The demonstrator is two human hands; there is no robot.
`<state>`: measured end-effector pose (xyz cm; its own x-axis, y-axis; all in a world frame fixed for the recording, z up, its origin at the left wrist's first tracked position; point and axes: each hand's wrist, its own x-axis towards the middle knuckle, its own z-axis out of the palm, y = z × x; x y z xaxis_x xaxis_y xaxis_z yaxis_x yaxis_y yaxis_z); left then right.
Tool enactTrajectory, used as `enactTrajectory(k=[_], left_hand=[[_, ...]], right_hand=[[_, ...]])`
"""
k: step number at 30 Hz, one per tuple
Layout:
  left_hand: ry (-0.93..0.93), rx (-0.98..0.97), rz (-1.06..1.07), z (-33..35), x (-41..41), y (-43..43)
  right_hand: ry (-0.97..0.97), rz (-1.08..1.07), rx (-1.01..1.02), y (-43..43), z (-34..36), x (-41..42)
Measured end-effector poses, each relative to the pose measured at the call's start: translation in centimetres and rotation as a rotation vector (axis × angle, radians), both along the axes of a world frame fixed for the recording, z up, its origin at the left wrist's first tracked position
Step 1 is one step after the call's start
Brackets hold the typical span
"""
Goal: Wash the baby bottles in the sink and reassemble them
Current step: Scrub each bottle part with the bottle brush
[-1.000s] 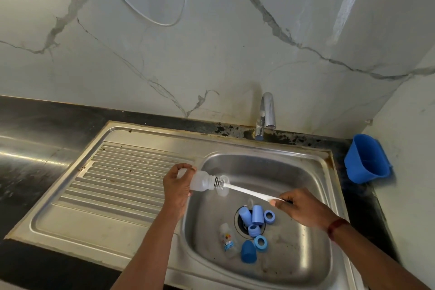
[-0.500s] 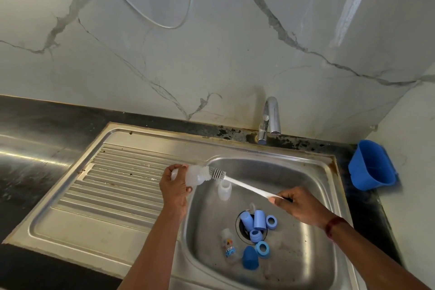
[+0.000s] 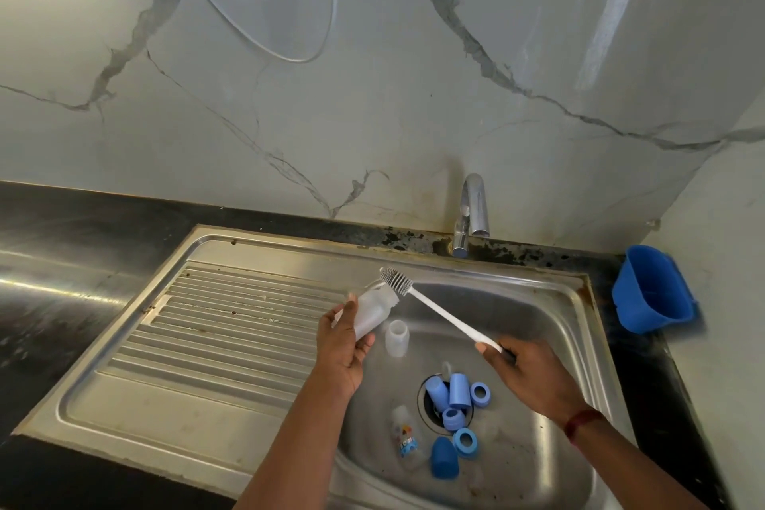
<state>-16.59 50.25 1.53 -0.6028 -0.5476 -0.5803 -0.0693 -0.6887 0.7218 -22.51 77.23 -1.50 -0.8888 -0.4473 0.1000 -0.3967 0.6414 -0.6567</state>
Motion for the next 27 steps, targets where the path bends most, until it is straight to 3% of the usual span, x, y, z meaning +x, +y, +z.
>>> enactTrajectory(k=[5,11,16,22,27], left_hand=[[-0.050,-0.264,-0.016,-0.6,-0.1,-0.2],[-0.117,-0.802,-0.137,-1.6,0.1,0.5],[-0.094,-1.201,-0.390,-2.6,0.6,0.0],[-0.156,-1.203,-0.288,-3.0,0.3,-1.5],[-0.108,-1.196,-0.430,-2.8,0.2,-1.9]], right_hand=[[0.084,0.022,0.096,1.1,-0.4,1.0],[0.057,-0.028,0.157,0.3,0.2,1.0],[0.010,-0.028,0.266,-0.7,0.4,0.7],[-0.025,-0.037,0.277,0.3,1.4,0.3],[-0.006,-0.028,0.313,0.3,1.7,0.0]])
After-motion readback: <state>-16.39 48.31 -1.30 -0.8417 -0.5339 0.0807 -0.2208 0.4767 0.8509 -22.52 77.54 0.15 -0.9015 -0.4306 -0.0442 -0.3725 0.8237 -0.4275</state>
